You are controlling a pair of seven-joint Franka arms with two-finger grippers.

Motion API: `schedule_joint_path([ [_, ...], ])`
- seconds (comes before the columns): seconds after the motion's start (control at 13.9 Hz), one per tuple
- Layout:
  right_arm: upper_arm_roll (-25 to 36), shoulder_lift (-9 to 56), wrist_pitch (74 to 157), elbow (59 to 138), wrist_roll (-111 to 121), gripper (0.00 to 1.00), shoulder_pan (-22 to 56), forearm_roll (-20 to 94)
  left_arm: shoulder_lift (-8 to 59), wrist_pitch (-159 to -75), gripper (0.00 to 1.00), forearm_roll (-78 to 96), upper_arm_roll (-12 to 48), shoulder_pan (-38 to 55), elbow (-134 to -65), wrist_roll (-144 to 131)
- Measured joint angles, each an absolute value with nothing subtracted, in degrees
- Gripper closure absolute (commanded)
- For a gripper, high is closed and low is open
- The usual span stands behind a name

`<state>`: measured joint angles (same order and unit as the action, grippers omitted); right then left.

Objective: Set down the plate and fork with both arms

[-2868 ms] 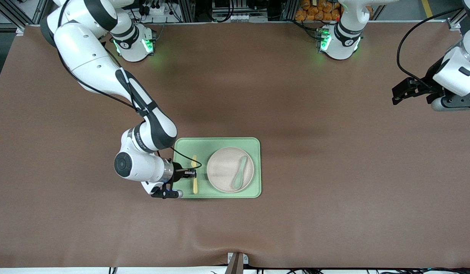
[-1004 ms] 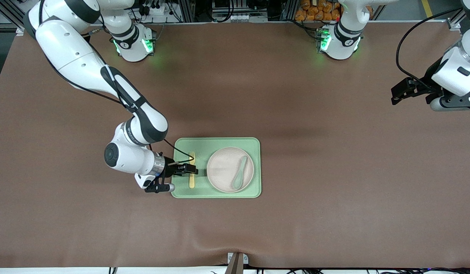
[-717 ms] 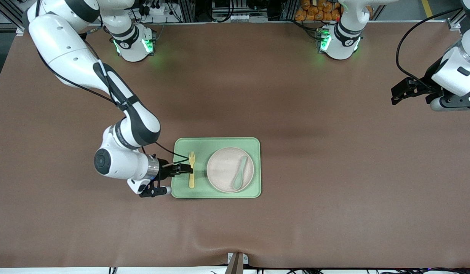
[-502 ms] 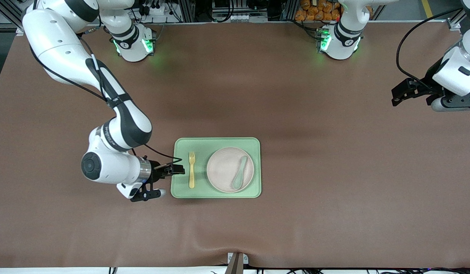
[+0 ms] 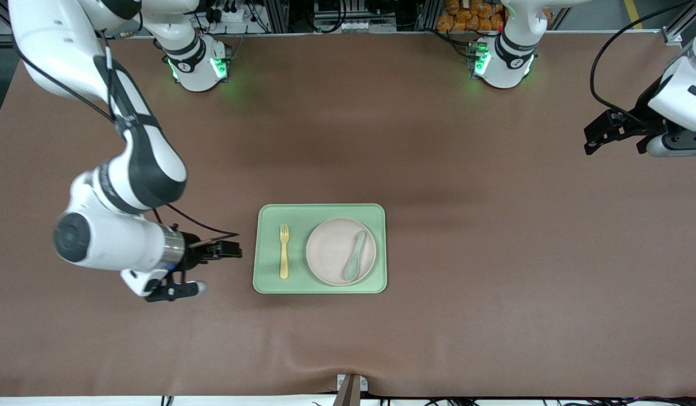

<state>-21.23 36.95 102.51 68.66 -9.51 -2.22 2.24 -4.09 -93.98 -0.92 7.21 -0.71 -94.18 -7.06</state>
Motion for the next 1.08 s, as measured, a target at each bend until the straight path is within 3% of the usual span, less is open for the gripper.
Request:
schedule_joint_path([
  [0.72,-17.7,17.2,81.6,69.5,-17.4,0.0,-1.4,2.2,-7.3,-93.9,0.0,-0.9,7.4,-0.7,-95.7,-7.1],
  [1.08,-15.5,5.6,79.7,80.4,-17.5,0.0,-1.7,2.2,-7.5,-94.0,0.0,-0.9,7.4,-0.7,-96.0,-7.1],
])
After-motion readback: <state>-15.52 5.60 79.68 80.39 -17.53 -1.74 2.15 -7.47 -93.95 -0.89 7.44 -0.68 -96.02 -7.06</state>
